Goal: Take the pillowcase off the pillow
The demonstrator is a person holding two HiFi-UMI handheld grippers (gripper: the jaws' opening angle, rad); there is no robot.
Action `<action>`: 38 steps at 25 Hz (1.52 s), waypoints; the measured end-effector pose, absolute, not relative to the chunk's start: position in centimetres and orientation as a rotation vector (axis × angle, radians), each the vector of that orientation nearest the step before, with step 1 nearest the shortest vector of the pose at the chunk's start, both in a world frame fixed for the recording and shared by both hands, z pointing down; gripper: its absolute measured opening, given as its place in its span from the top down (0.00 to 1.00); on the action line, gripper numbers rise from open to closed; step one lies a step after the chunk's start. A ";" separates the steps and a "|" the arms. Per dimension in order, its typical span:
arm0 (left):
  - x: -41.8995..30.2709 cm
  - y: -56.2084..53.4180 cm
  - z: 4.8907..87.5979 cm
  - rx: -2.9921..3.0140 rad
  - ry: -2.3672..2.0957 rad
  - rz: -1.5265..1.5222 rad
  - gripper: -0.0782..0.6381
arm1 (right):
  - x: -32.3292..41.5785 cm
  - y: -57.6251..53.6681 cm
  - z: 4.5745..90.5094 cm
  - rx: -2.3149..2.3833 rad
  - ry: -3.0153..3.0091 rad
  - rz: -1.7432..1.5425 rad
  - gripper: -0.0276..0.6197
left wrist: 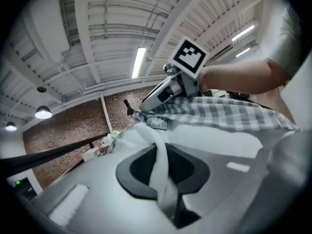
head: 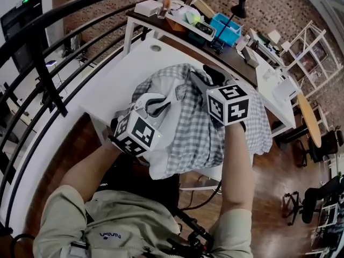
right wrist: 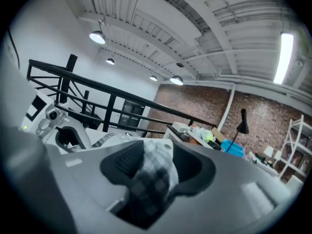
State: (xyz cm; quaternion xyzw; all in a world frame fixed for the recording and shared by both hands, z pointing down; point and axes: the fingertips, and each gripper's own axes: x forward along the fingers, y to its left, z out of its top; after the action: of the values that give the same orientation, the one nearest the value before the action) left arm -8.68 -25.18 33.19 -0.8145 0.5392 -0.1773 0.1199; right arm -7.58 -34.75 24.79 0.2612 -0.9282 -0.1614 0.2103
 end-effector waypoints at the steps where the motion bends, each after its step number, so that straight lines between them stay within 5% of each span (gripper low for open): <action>1: -8.4 -24.8 33.0 -2.336 1.570 -0.526 0.83 | -8.6 -34.7 25.1 0.695 -2.564 -0.456 0.66; 4: -7.7 -23.4 32.2 -2.206 1.548 -0.533 0.84 | -10.5 -36.0 27.4 0.650 -2.437 -0.430 0.64; 6: -7.6 -22.4 31.3 -2.131 1.538 -0.515 0.85 | -10.3 -37.7 28.6 0.718 -2.308 -0.451 0.95; 7: -7.7 -21.8 30.7 -2.102 1.535 -0.500 0.85 | -9.9 -38.6 28.8 0.766 -2.253 -0.478 0.95; 16: -10.3 -20.4 26.7 -2.083 1.565 -0.299 0.85 | -4.1 -44.1 24.8 1.134 -2.016 -0.660 0.95; 27: -15.2 -25.3 30.6 -2.334 1.732 -0.278 0.84 | 1.0 -47.9 28.9 1.237 -1.988 -0.417 0.94; 33: -14.0 -28.4 32.2 -2.357 1.723 -0.373 0.72 | -1.0 -44.5 26.7 1.159 -2.265 -0.509 0.70; 38: -14.8 -25.7 30.2 -2.315 1.788 -0.215 0.60 | 1.4 -35.9 21.8 1.220 -2.533 -0.561 0.69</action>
State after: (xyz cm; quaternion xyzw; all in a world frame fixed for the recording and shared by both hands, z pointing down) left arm -14.84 -25.70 30.18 -0.7850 0.6063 -0.0730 0.1043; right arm 1.39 -35.91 21.79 0.4215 -0.8752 -0.1939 0.1368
